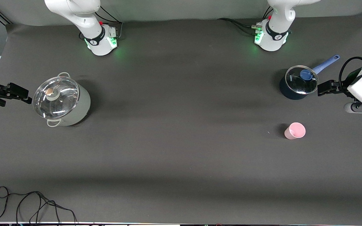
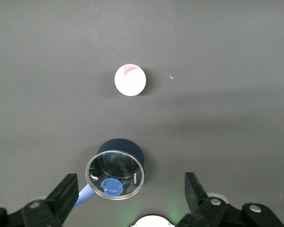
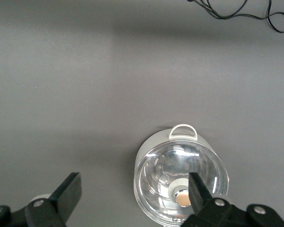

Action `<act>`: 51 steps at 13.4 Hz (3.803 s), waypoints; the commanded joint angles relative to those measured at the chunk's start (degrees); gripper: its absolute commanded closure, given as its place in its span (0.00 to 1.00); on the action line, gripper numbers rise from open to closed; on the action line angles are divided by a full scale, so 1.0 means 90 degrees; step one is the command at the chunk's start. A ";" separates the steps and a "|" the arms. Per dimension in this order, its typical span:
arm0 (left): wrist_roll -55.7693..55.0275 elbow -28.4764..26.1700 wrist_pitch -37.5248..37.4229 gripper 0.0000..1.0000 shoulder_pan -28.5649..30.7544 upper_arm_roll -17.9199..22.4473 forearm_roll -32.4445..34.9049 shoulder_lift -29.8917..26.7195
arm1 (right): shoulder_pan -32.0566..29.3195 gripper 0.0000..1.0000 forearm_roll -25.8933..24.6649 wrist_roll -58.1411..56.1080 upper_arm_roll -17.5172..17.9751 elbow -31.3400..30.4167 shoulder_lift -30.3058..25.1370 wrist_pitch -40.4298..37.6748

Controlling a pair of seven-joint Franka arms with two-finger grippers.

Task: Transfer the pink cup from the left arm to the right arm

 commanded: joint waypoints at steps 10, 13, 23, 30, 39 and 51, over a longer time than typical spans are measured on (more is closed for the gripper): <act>0.0051 0.0061 0.0058 0.00 -0.0037 -0.0012 -0.0032 0.0023 | 0.0045 0.00 -0.0031 0.0072 -0.0002 0.0023 -0.0064 0.0035; 0.0119 0.0061 -0.0020 0.00 -0.0008 -0.0012 -0.0032 0.0032 | 0.0045 0.00 -0.0022 0.0062 -0.0002 0.0032 -0.0055 0.0035; 0.3990 0.0119 0.0038 0.00 0.0547 0.0017 -0.0760 0.0072 | 0.0025 0.00 -0.0012 0.0062 -0.0011 0.0042 -0.0045 0.0064; 0.7684 0.0129 0.0243 0.02 0.1457 0.0007 -0.2053 0.0091 | 0.0025 0.00 -0.0070 -0.0104 -0.0021 0.0052 -0.0025 0.0054; 1.1307 0.0139 0.0156 0.02 0.2843 0.0007 -0.3604 0.1222 | 0.0025 0.00 -0.0061 -0.0094 -0.0011 0.0101 0.0024 0.0064; 1.5565 0.0119 0.0107 0.02 0.3743 -0.0012 -0.5343 0.4415 | 0.0035 0.00 -0.0061 -0.0094 -0.0011 0.0101 0.0033 0.0054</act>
